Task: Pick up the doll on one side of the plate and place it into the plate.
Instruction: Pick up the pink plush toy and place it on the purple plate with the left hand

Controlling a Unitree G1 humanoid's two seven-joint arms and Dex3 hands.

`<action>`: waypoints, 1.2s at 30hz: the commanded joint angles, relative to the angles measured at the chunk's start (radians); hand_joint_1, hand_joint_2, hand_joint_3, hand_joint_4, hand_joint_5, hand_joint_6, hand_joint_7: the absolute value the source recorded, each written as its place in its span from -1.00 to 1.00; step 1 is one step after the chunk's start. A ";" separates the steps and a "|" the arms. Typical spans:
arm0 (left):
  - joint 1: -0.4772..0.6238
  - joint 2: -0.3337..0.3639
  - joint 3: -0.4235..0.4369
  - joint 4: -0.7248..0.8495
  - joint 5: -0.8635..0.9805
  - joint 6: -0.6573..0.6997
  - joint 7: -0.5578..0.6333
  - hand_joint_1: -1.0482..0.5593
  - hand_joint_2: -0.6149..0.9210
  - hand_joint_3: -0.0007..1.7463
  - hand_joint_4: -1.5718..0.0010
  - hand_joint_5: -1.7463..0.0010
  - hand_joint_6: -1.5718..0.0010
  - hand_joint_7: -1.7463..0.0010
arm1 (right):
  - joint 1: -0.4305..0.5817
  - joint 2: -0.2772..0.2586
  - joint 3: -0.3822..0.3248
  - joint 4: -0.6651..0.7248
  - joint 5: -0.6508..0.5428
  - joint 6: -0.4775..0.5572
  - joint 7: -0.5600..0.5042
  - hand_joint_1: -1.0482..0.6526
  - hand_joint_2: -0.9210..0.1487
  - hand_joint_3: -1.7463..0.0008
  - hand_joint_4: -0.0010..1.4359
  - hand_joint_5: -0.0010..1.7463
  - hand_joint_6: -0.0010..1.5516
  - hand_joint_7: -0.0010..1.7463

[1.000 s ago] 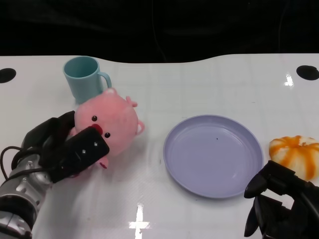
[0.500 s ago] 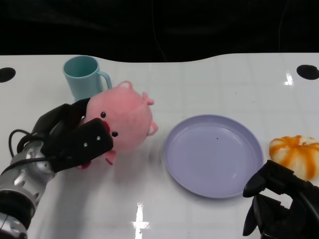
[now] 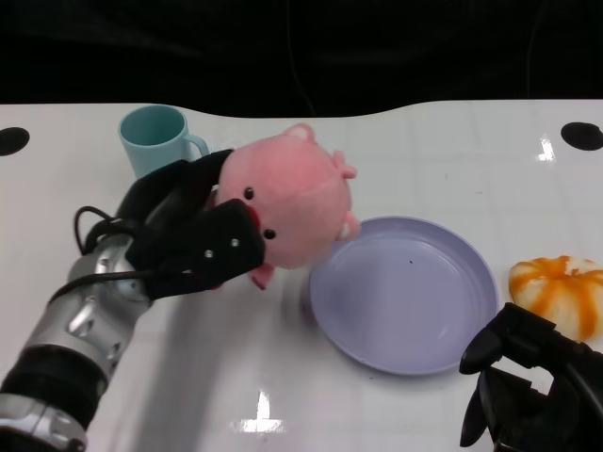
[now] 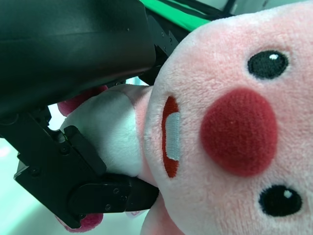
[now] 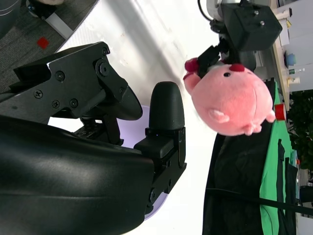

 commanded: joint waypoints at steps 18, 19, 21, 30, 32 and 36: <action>-0.191 -0.229 -0.120 0.110 0.092 0.091 0.008 0.02 0.42 0.41 -0.26 -1.00 -0.02 -1.00 | 0.033 -0.005 -0.030 -0.022 0.014 -0.008 -0.010 0.10 -0.59 -0.39 -0.12 1.00 -0.44 0.98; -0.197 -0.241 -0.127 0.122 0.095 0.099 0.001 0.02 0.43 0.40 -0.25 -1.00 -0.02 -1.00 | 0.034 -0.007 -0.029 -0.024 0.012 -0.006 -0.011 0.10 -0.59 -0.38 -0.12 1.00 -0.44 0.98; -0.205 -0.258 -0.134 0.138 0.099 0.112 -0.009 0.02 0.46 0.37 -0.24 -1.00 0.00 -1.00 | 0.035 -0.008 -0.027 -0.030 0.010 -0.002 -0.014 0.09 -0.59 -0.37 -0.12 1.00 -0.45 0.98; -0.239 -0.291 -0.168 0.213 0.120 0.133 -0.045 0.03 0.53 0.15 -0.14 -1.00 0.08 -1.00 | 0.042 -0.006 -0.022 -0.032 0.012 -0.009 -0.011 0.09 -0.60 -0.36 -0.12 1.00 -0.45 0.99; -0.248 -0.285 -0.184 0.207 0.130 0.140 -0.081 -0.02 0.66 -0.24 0.05 -0.96 0.04 -0.25 | 0.042 -0.006 -0.021 -0.031 0.011 -0.011 -0.010 0.08 -0.60 -0.35 -0.12 1.00 -0.45 0.99; -0.243 -0.258 -0.222 0.166 0.166 0.128 -0.125 -0.11 0.96 -0.82 0.44 -0.45 0.19 0.80 | 0.039 -0.007 -0.022 -0.030 0.012 -0.010 -0.011 0.07 -0.59 -0.35 -0.11 1.00 -0.44 1.00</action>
